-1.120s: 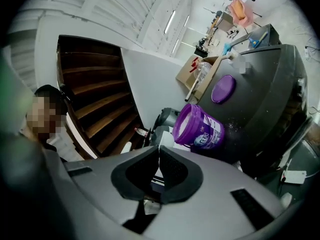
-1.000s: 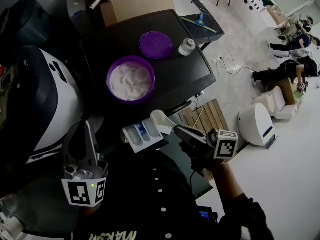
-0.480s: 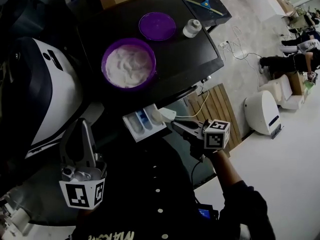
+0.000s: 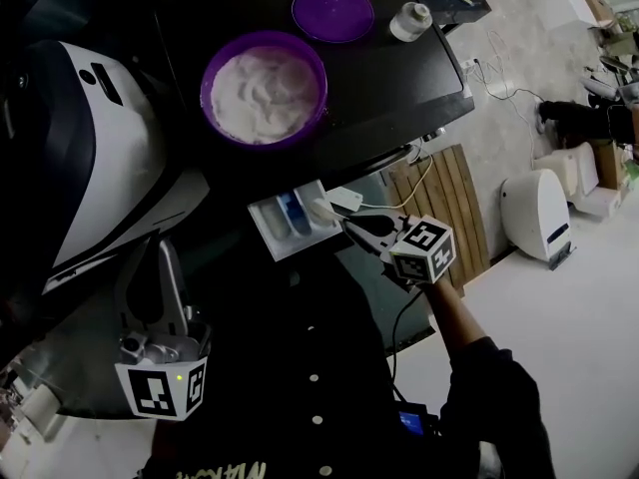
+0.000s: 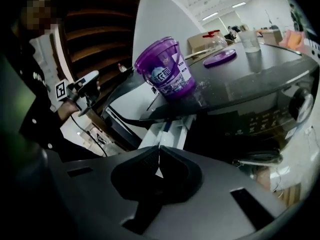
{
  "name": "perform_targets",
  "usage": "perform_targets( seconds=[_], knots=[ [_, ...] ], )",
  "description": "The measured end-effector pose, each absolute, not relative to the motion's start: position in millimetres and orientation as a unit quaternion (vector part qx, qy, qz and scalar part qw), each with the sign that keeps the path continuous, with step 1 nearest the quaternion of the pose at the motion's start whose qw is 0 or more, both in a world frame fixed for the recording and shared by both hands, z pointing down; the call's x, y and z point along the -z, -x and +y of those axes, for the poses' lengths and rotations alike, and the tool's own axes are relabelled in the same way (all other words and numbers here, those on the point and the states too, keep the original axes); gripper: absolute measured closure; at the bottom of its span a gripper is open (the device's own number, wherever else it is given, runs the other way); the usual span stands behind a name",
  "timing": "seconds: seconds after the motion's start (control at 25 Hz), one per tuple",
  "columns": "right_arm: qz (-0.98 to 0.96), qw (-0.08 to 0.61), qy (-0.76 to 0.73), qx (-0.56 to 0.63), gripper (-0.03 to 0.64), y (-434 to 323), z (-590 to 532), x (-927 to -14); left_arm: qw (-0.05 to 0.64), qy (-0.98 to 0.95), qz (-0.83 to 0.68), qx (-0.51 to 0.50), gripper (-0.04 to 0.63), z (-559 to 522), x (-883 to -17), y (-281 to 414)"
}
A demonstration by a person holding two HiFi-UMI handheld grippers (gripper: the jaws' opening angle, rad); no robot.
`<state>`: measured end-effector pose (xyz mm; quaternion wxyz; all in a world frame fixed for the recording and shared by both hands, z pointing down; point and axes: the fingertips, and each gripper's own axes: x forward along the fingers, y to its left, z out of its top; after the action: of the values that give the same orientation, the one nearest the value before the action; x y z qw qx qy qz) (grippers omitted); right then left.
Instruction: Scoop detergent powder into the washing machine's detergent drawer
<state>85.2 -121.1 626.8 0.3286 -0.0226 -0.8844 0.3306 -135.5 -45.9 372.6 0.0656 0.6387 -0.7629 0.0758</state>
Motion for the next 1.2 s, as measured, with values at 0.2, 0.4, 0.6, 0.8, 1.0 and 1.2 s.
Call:
perform_targets(
  seconds=[0.2,0.4,0.6,0.8,1.0,1.2],
  knots=[
    [-0.911,0.376,0.052,-0.160,0.586,-80,-107,-630,0.077,-0.638,-0.762,-0.081,0.580,-43,-382,130],
    [-0.909,0.404,0.088,0.041,0.586,-84,-94,-635,0.088,-0.634,-0.764,-0.084,0.580,-40,-391,129],
    [-0.867,0.400,0.149,0.256,0.586,-88,-82,-638,0.101,-0.633,-0.762,-0.087,0.580,-39,-401,126],
    [-0.839,0.363,0.169,0.370,0.586,-90,-79,-638,0.112,-0.635,-0.760,-0.086,0.580,-40,-409,122],
    [-0.836,0.351,0.169,0.387,0.586,-91,-81,-641,0.115,-0.635,-0.759,-0.084,0.580,-41,-413,120],
    [-0.907,0.346,0.121,0.207,0.586,-82,-87,-626,0.112,-0.633,-0.762,-0.081,0.580,-41,-410,123]
  ],
)
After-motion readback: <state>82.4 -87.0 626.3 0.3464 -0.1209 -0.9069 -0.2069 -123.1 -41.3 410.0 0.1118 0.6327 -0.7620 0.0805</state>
